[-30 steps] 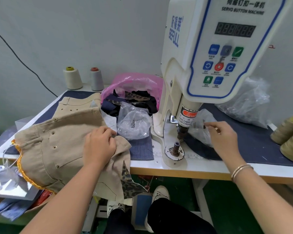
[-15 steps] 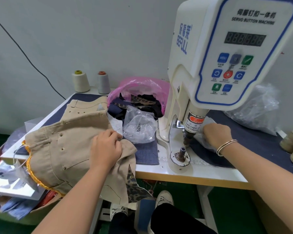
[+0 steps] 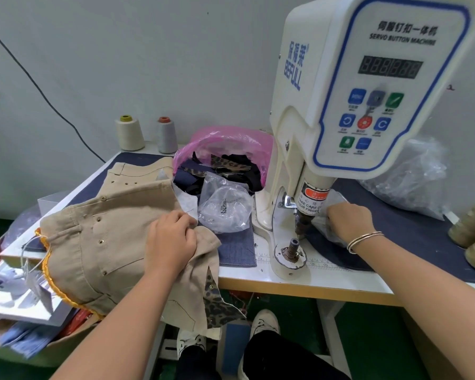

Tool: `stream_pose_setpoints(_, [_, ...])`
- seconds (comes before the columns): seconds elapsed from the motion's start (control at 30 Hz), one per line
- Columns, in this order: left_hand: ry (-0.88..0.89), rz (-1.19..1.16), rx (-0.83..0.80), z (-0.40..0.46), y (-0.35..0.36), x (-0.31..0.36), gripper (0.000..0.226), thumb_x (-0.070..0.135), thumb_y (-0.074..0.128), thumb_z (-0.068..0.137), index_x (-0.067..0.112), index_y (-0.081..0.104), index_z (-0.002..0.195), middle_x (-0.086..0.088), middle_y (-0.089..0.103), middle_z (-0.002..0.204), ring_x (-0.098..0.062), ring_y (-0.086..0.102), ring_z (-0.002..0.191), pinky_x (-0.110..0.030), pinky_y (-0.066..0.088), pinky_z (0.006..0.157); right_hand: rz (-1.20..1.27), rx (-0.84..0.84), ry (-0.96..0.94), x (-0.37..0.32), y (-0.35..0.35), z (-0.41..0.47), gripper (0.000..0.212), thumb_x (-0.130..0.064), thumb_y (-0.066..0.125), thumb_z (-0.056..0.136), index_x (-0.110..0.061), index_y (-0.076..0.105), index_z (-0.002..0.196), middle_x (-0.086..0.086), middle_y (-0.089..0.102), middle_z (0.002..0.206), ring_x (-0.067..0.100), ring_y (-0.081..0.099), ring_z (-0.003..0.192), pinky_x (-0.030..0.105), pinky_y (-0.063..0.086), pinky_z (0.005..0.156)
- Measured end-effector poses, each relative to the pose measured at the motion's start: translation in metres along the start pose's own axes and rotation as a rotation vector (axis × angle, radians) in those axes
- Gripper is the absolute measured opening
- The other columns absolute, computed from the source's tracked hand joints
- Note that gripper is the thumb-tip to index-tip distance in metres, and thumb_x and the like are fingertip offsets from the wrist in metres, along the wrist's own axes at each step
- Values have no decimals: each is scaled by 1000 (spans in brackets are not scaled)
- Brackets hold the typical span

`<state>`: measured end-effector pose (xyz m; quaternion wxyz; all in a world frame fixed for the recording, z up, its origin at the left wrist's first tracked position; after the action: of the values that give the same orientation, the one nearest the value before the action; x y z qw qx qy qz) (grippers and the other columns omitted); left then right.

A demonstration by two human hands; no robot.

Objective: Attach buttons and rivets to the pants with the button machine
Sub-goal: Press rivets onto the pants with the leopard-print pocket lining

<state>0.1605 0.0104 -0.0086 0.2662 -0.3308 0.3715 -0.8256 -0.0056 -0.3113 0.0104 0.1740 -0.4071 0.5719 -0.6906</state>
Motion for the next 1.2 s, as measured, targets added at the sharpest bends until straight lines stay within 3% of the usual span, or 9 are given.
stream_pose_setpoints(0.2, [-8, -17, -2, 0, 0, 0, 27, 17, 46, 75, 14, 71, 85, 0, 66, 94, -26, 58, 86, -36, 38, 79, 101, 115, -12, 12, -2, 3, 14, -32, 50, 89, -27, 60, 96, 1, 63, 92, 26, 62, 89, 29, 42, 65])
stream_pose_setpoints(0.33, [-9, -17, -2, 0, -1, 0, 28, 17, 45, 75, 14, 72, 84, 0, 67, 94, -26, 59, 86, -37, 39, 79, 428, 231, 70, 38, 3, -5, 26, -33, 43, 93, -23, 57, 73, 5, 61, 73, 26, 55, 66, 30, 40, 57])
stream_pose_setpoints(0.43, [-3, -12, 7, 0, -1, 0, 28, 17, 46, 75, 14, 72, 83, 0, 67, 93, -27, 59, 85, -37, 39, 78, 628, 209, 89, 47, 11, -10, 21, -32, 51, 91, -24, 68, 82, 0, 64, 72, 21, 53, 67, 29, 41, 60])
stream_pose_setpoints(0.57, [-5, -18, 13, 0, -1, 0, 28, 17, 46, 74, 15, 72, 83, 0, 67, 93, -27, 59, 87, -36, 38, 79, 526, 253, 44, 46, 6, -17, 19, -31, 55, 91, -22, 71, 87, -6, 51, 60, 21, 49, 63, 27, 36, 57])
stream_pose_setpoints(0.73, [-4, -15, 6, 0, 0, 0, 28, 17, 46, 75, 15, 72, 84, 1, 66, 94, -26, 58, 87, -35, 38, 79, 531, 227, 76, 42, 5, -18, 19, -29, 55, 91, -20, 72, 87, 5, 64, 74, 25, 57, 71, 30, 45, 62])
stream_pose_setpoints(0.9, [-3, -9, 13, 0, -1, 0, 26, 15, 47, 76, 14, 71, 84, 0, 66, 93, -26, 59, 87, -36, 38, 79, 1055, 419, 245, 57, -20, -56, 13, -27, 67, 85, -22, 70, 72, -13, 62, 64, 9, 56, 64, 22, 37, 57])
stream_pose_setpoints(0.97, [3, -6, 14, 0, -1, 1, 28, 17, 45, 75, 14, 72, 84, 0, 66, 93, -26, 59, 86, -36, 38, 79, 1398, 297, 293, 34, -13, -77, 11, -29, 69, 83, -24, 70, 74, -14, 59, 56, 4, 50, 54, 18, 37, 54])
stream_pose_setpoints(1.1, [4, -15, 17, 0, -1, 0, 27, 16, 46, 74, 14, 71, 83, -1, 67, 92, -28, 59, 85, -37, 38, 78, 1918, -225, 299, -45, 12, -107, 16, -22, 65, 87, -7, 68, 82, -5, 42, 50, 6, 31, 40, 18, 32, 42])
stream_pose_setpoints(1.2, [4, -2, 3, 0, 0, 0, 27, 17, 46, 74, 14, 71, 84, 0, 67, 94, -27, 58, 87, -37, 38, 79, 2092, -315, 313, -62, 12, -113, 15, -19, 63, 88, -6, 64, 82, -1, 37, 53, 8, 23, 37, 20, 27, 39])
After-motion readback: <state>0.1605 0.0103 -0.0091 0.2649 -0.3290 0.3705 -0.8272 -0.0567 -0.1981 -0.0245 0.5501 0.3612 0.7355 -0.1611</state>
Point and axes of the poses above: each hand's wrist, its own z-axis towards the middle knuckle, its own y-axis out of the palm, x = y × z, the point moved 9 cm from there along z, towards the middle knuckle
